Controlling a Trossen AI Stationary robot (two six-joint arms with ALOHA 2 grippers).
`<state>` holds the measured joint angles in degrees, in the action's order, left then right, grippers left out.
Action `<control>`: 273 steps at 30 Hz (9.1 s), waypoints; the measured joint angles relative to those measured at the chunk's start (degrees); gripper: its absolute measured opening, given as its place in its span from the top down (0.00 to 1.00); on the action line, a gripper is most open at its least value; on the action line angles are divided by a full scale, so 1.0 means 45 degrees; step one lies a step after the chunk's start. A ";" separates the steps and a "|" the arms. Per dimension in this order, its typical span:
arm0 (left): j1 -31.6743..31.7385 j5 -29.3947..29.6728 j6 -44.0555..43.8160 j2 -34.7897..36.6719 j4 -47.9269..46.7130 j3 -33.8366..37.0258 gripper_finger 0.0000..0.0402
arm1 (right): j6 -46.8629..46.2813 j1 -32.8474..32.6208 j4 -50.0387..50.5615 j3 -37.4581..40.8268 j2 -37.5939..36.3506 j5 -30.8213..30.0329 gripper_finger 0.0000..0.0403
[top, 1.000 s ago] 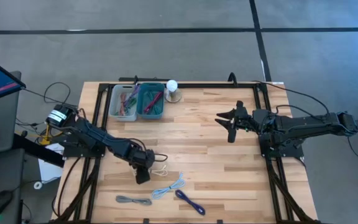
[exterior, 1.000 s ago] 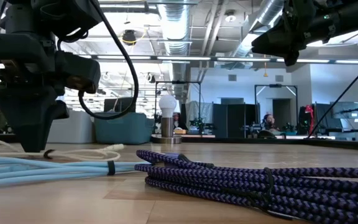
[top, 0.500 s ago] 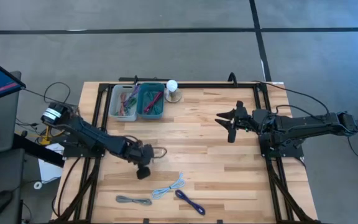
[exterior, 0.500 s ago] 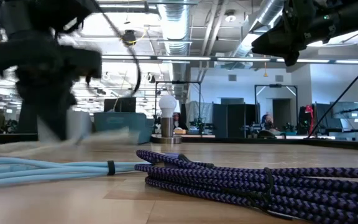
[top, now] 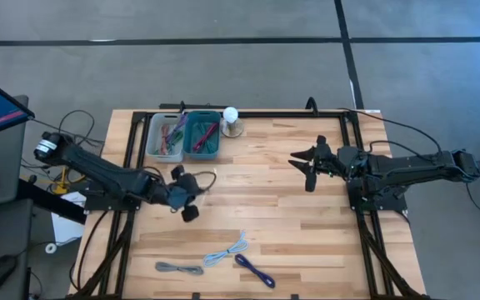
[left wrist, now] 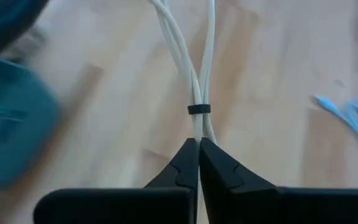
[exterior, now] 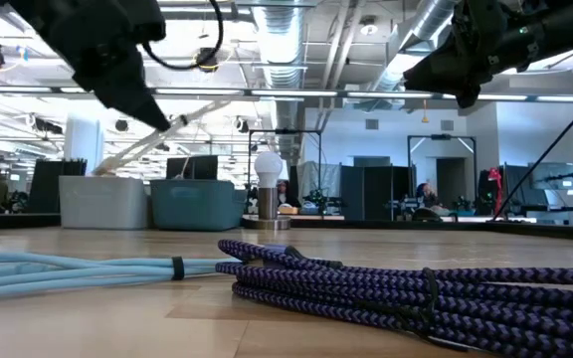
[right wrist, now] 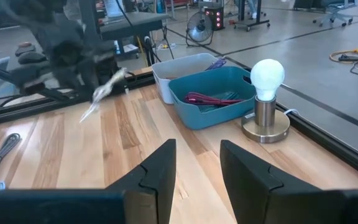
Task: Pick & Place USB Port
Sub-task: Put the white charger cable into the gray bin, then put the white patterned charger cable into the blue bin
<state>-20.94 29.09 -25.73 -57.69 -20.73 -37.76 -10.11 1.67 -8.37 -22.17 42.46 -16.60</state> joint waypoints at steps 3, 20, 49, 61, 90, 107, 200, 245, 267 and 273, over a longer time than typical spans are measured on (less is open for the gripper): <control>0.0321 0.1184 0.0535 0.0629 -0.0529 -0.0005 0.99 | -0.0005 0.0000 0.0045 0.0000 0.0004 0.0000 0.71; 0.3383 0.6594 0.3468 0.3141 -0.1771 -0.0029 0.99 | -0.0010 0.0000 0.0054 0.0000 0.0004 -0.0010 0.71; 1.1771 0.2043 0.1356 0.3759 -0.0480 0.2959 0.99 | 0.0005 -0.0005 0.0142 0.0000 0.0004 -0.0039 0.71; 1.3197 0.0561 0.1316 0.3759 0.0602 0.3546 0.95 | 0.0030 -0.0005 0.0142 0.0000 0.0004 -0.0044 0.71; 1.2897 -0.2716 0.1998 0.3759 0.3738 0.3546 0.78 | 0.0029 0.0000 -0.0012 -0.0003 0.0004 -0.0053 0.71; 1.0081 -0.8948 0.4644 0.3759 0.5726 0.3340 0.89 | 0.0029 -0.0004 -0.0072 -0.0005 0.0004 -0.0034 0.71; -0.4326 -0.9514 -0.4793 -0.9253 -0.3880 -0.5983 0.61 | -0.0772 0.0000 0.1220 -0.0005 -0.0001 -0.0009 0.71; -0.0316 -0.0621 0.0365 -0.2332 -0.7590 -0.5906 0.97 | -0.0772 -0.0004 0.1435 -0.0005 -0.0001 -0.0039 0.71; 0.8490 -0.0686 0.6674 -0.0664 -0.2532 -0.5935 0.97 | -0.0767 -0.0005 0.1431 -0.0005 -0.0001 -0.0073 0.71; 1.0802 -0.2289 0.6641 -0.1633 -0.2185 -0.5935 0.97 | -0.0767 -0.0005 0.1481 -0.0005 -0.0001 -0.0078 0.71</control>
<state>27.67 18.79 4.15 -65.04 -30.56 -64.47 -13.56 1.65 -1.70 -22.20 42.46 -16.95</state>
